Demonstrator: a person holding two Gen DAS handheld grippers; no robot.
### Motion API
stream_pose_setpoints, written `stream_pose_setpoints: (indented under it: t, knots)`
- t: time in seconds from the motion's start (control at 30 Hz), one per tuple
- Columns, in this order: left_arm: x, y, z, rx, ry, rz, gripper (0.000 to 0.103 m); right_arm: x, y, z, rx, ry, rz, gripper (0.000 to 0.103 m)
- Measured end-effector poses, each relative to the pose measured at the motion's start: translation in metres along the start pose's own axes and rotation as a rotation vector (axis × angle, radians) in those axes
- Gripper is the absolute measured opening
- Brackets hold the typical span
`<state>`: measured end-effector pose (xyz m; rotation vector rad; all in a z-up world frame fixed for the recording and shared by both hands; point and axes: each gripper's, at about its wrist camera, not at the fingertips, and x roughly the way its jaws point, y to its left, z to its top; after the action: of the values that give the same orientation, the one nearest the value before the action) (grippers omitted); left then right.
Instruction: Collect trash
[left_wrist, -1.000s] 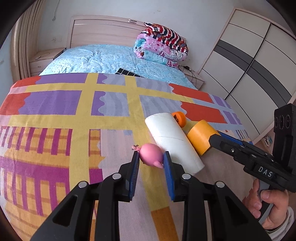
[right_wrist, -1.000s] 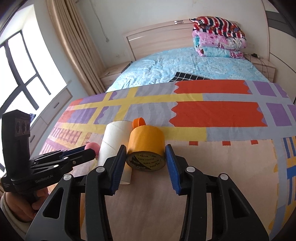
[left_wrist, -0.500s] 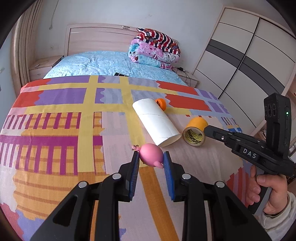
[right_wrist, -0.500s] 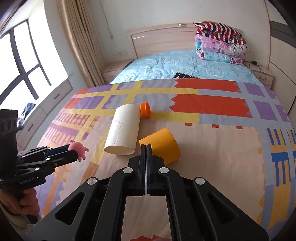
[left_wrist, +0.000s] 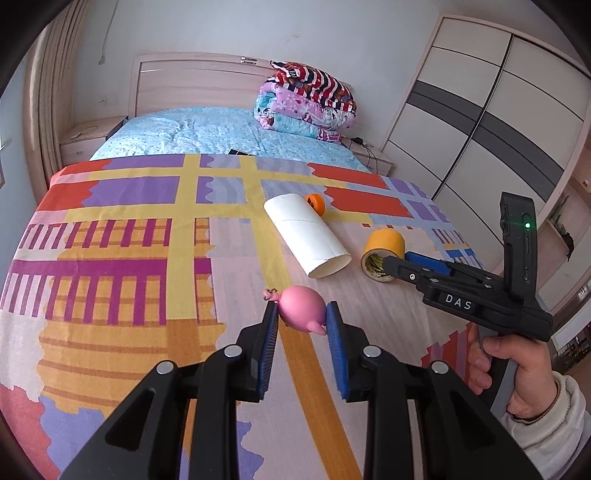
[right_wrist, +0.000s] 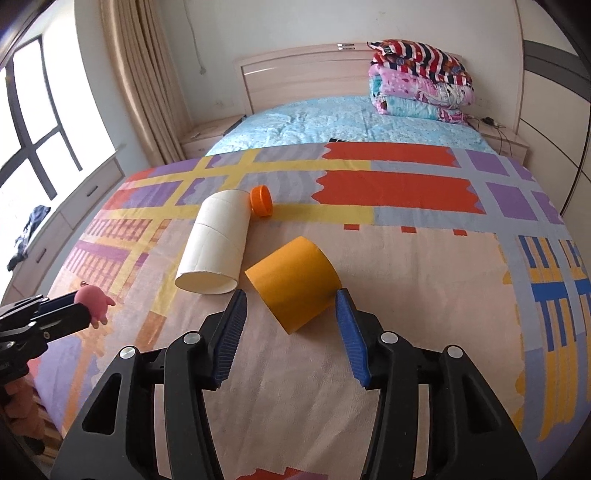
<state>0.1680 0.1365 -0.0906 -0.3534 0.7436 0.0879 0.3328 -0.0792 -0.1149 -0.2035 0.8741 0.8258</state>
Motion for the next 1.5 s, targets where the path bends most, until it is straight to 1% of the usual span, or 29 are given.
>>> stream_pose_setpoints:
  t: [0.07, 0.1, 0.17, 0.3, 0.43, 0.5, 0.53, 0.57, 0.63, 0.73, 0.8, 0.83, 0.87, 0.97, 1.2, 1.37, 1.5]
  knots:
    - [-0.001, -0.001, 0.001, -0.003, -0.003, 0.000, 0.026, 0.002, 0.000, 0.001, 0.014, -0.001, 0.018, 0.053]
    - [-0.001, -0.002, 0.002, -0.001, -0.006, -0.001, 0.026, 0.003, 0.001, 0.002, 0.012, -0.003, 0.021, 0.058]
    - [-0.002, -0.005, 0.003, 0.003, -0.010, -0.006, 0.026, 0.007, 0.005, 0.005, -0.007, -0.004, 0.001, 0.061]
    - [-0.003, -0.008, 0.003, 0.009, -0.008, -0.013, 0.026, 0.015, 0.003, 0.007, 0.004, 0.005, -0.006, 0.061]
    - [-0.003, -0.008, 0.003, 0.010, -0.006, -0.003, 0.026, 0.017, 0.000, 0.006, 0.027, -0.010, 0.003, 0.061]
    - [-0.005, -0.009, 0.003, 0.009, -0.012, -0.003, 0.026, 0.017, -0.001, 0.004, 0.028, -0.014, 0.003, 0.057]
    - [-0.007, -0.009, 0.003, 0.009, -0.014, -0.003, 0.026, 0.017, -0.001, 0.003, 0.030, -0.014, 0.003, 0.043]
    - [-0.008, -0.010, 0.002, 0.011, -0.017, -0.005, 0.026, 0.016, -0.002, 0.004, 0.033, -0.014, 0.012, 0.038]
    - [-0.010, -0.011, 0.001, 0.016, -0.020, -0.006, 0.026, 0.014, -0.002, 0.003, 0.027, -0.018, 0.025, 0.038]
    - [-0.014, -0.014, -0.001, 0.022, -0.025, -0.009, 0.026, 0.011, 0.001, 0.002, 0.006, -0.020, 0.012, 0.035]
    - [-0.017, -0.015, -0.001, 0.022, -0.030, -0.010, 0.026, 0.009, 0.001, 0.000, 0.004, -0.016, 0.016, 0.027]
    - [-0.019, -0.016, -0.002, 0.024, -0.032, -0.012, 0.026, 0.007, 0.001, -0.001, 0.000, -0.013, 0.024, 0.009]
    - [-0.021, -0.017, -0.003, 0.028, -0.033, -0.015, 0.026, 0.004, 0.002, -0.002, -0.005, -0.011, 0.030, 0.008]
    - [-0.028, -0.022, -0.007, 0.045, -0.038, -0.014, 0.026, -0.007, 0.006, -0.008, -0.039, -0.018, 0.019, 0.008]
    - [-0.045, -0.036, -0.021, 0.077, -0.046, -0.019, 0.026, -0.046, 0.015, -0.024, -0.090, -0.035, 0.049, 0.008]
    - [-0.060, -0.051, -0.037, 0.114, -0.046, -0.028, 0.026, -0.079, 0.026, -0.044, -0.153, -0.039, 0.076, 0.008]
    - [-0.071, -0.066, -0.058, 0.158, -0.040, -0.038, 0.026, -0.103, 0.035, -0.069, -0.208, -0.025, 0.092, 0.008]
